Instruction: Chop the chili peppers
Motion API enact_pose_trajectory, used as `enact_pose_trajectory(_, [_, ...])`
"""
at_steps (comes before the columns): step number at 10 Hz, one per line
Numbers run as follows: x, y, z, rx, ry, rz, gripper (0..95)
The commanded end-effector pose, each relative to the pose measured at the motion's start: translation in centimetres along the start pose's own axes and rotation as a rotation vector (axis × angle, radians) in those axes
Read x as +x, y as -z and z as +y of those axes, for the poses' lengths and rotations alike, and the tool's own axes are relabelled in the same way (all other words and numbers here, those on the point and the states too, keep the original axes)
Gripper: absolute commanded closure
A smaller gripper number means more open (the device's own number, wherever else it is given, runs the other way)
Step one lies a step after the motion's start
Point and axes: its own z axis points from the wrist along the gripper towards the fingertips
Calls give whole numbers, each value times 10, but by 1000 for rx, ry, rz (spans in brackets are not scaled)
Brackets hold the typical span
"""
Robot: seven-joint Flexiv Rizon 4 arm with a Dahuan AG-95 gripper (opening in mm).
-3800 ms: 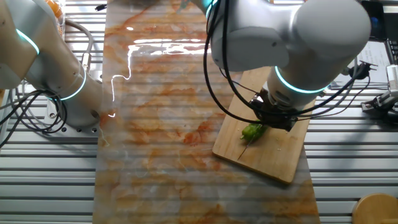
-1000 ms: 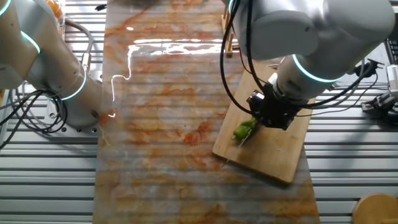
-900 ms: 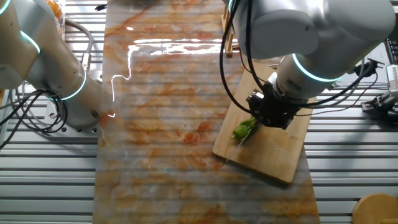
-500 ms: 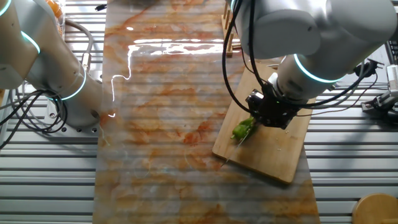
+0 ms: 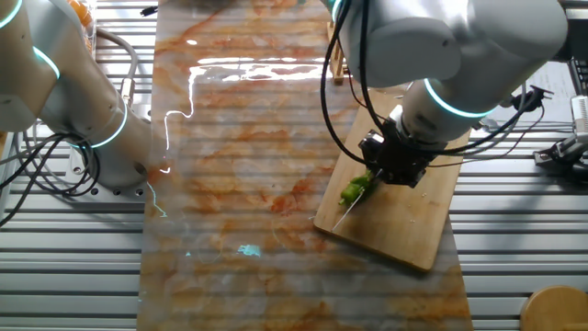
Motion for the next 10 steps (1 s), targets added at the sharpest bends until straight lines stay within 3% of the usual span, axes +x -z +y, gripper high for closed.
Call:
enact_pose_trajectory(1, [0, -3, -1, 4, 2, -3, 950])
enact_pose_trajectory(3, [-1, -1, -2, 17, 16, -18, 950])
enact_pose_trajectory(4, [-4, 7, -7, 31, 34, -30, 950])
enact_pose_trajectory(7, [-15, 9, -17, 67, 46, -56, 950])
enact_pose_trajectory(10, [-27, 15, -29, 79, 50, -62, 950])
